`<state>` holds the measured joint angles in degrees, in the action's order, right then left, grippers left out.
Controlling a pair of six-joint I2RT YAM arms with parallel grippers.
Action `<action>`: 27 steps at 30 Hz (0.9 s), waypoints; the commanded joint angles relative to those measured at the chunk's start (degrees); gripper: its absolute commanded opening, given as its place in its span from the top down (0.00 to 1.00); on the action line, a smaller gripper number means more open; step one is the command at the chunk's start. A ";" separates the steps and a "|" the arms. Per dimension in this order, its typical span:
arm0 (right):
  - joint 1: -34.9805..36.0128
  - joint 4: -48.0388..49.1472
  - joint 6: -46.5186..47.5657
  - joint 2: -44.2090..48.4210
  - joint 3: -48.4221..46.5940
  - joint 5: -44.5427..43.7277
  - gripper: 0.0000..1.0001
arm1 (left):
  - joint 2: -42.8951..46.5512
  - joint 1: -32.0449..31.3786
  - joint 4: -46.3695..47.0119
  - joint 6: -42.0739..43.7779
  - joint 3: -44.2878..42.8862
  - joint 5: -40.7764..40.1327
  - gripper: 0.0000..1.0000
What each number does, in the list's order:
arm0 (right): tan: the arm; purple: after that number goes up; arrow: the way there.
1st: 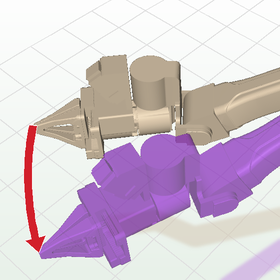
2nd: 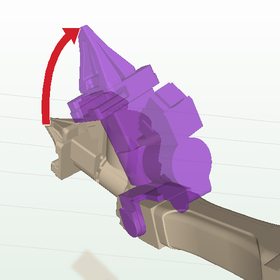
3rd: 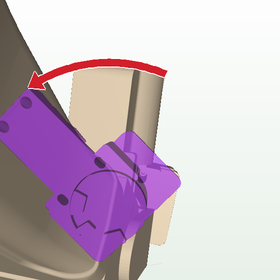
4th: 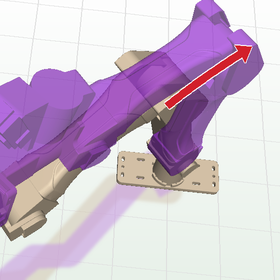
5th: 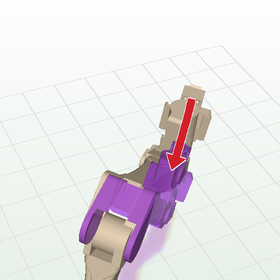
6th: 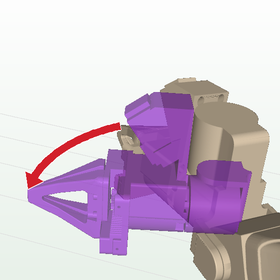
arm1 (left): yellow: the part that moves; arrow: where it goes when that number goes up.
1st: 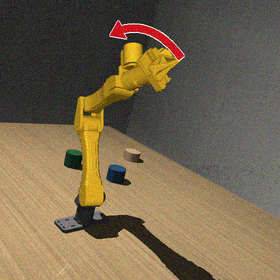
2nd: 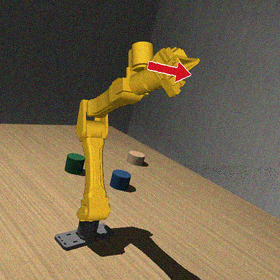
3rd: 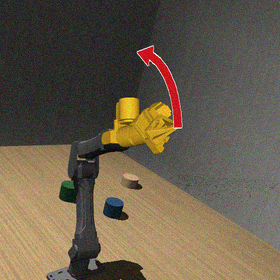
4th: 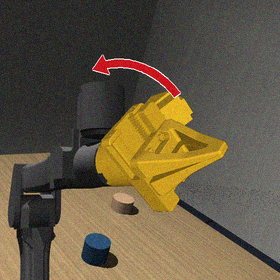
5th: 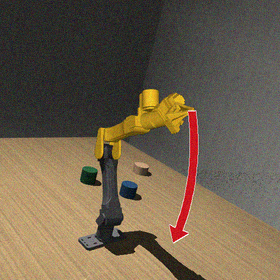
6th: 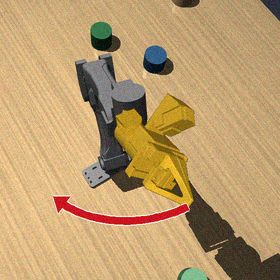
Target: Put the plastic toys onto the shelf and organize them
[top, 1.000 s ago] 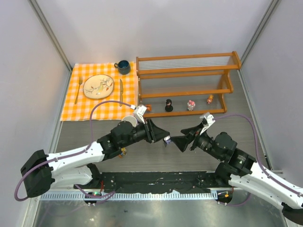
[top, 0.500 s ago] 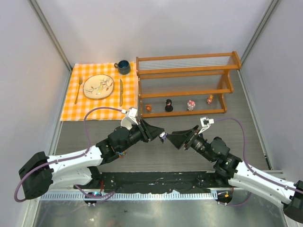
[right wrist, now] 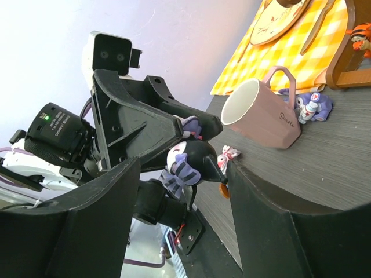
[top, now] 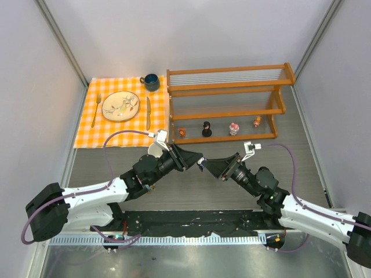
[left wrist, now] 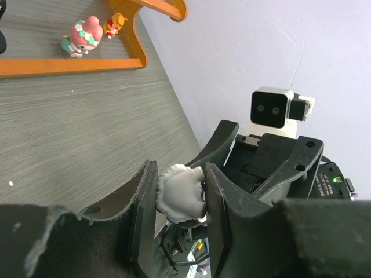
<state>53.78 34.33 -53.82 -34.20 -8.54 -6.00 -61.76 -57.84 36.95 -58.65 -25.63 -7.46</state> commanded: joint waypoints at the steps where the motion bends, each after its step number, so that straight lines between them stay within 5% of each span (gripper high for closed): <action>1: -0.17 7.86 -1.55 -2.71 0.01 0.55 0.35 | -0.64 -0.25 6.20 -0.85 -0.91 0.52 1.00; 3: -0.17 9.44 -1.64 -4.21 0.01 0.99 0.38 | -0.91 -0.25 6.47 -0.94 -0.92 0.61 1.00; 9: -0.17 10.94 -1.64 -5.71 0.19 1.25 0.80 | -1.35 -0.34 7.08 -1.11 -0.74 1.31 1.00; 12: -0.17 10.59 -1.64 -5.01 0.27 1.34 0.98 | -1.52 -0.34 7.26 -1.11 -0.21 1.49 0.74; 13: -0.17 8.85 -1.38 -4.57 -0.07 1.34 0.99 | -1.35 -0.34 6.91 -1.11 -0.04 1.49 0.47; 16: -0.16 -1.31 0.99 -0.97 -2.61 -0.06 0.99 | 0.40 -0.34 3.32 0.03 0.14 1.31 0.17; 27: -0.08 -31.23 12.85 5.20 -13.52 -1.91 0.99 | 9.38 -0.25 -24.42 6.88 -7.41 -0.36 0.04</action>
<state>53.52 13.74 -47.97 -29.10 -15.81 -6.70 -53.36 -58.02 26.00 -56.01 -26.81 -7.35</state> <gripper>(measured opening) 0.309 0.962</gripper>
